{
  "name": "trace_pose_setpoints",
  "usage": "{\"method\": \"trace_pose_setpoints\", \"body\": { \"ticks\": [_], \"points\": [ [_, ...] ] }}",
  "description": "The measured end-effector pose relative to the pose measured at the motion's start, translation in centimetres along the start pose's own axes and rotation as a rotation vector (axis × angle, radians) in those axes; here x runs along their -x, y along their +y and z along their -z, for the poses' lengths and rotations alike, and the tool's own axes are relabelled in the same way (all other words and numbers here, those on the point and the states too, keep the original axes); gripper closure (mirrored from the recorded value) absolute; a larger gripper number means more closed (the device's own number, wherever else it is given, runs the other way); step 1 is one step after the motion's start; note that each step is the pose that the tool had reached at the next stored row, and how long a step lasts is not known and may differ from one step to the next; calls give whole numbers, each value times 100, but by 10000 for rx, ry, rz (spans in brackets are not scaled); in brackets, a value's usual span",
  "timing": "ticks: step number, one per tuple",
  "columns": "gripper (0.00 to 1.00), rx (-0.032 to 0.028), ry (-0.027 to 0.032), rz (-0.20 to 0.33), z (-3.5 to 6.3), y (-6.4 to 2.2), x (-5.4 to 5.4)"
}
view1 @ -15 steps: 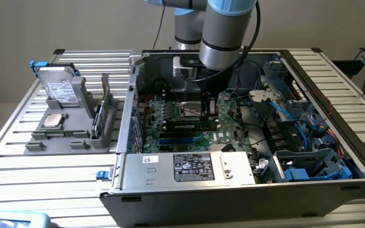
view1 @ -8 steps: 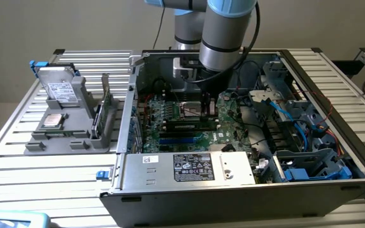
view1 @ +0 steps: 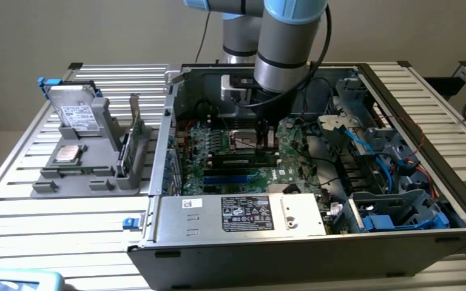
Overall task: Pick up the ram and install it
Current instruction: 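Press down the ram until it locks into place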
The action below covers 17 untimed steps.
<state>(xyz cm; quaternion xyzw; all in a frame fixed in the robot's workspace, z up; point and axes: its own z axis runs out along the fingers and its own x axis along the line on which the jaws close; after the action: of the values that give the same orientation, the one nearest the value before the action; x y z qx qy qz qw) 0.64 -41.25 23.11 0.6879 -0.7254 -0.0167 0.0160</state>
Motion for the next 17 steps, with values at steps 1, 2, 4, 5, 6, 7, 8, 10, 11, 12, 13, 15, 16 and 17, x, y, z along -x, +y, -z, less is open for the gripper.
{"method": "trace_pose_setpoints", "body": {
  "ticks": [1, 2, 4, 5, 6, 7, 8, 10, 11, 12, 13, 15, 16, 17],
  "points": [
    [89, 0, 1, 5, -3, 0, 0],
    [89, 0, 2, 12, -6, 0, 0],
    [89, 0, 3, 21, -11, -1, 0],
    [89, -1, 2, 25, -14, -1, 0],
    [89, 0, 4, 29, -16, -1, 0],
    [89, 0, 4, 34, -17, -1, 0],
    [89, 1, 5, 37, -17, -1, -1],
    [89, 0, 3, 43, -19, -1, 0],
    [89, 0, 5, 46, -20, -1, 0],
    [89, 0, 5, 49, -21, -1, 0],
    [89, 0, 5, 52, -22, -1, 0],
    [89, 0, 5, 58, -27, -1, 0],
    [89, -1, 5, 62, -30, -1, 0],
    [89, 0, 7, 65, -33, -2, 0]
  ]
}}
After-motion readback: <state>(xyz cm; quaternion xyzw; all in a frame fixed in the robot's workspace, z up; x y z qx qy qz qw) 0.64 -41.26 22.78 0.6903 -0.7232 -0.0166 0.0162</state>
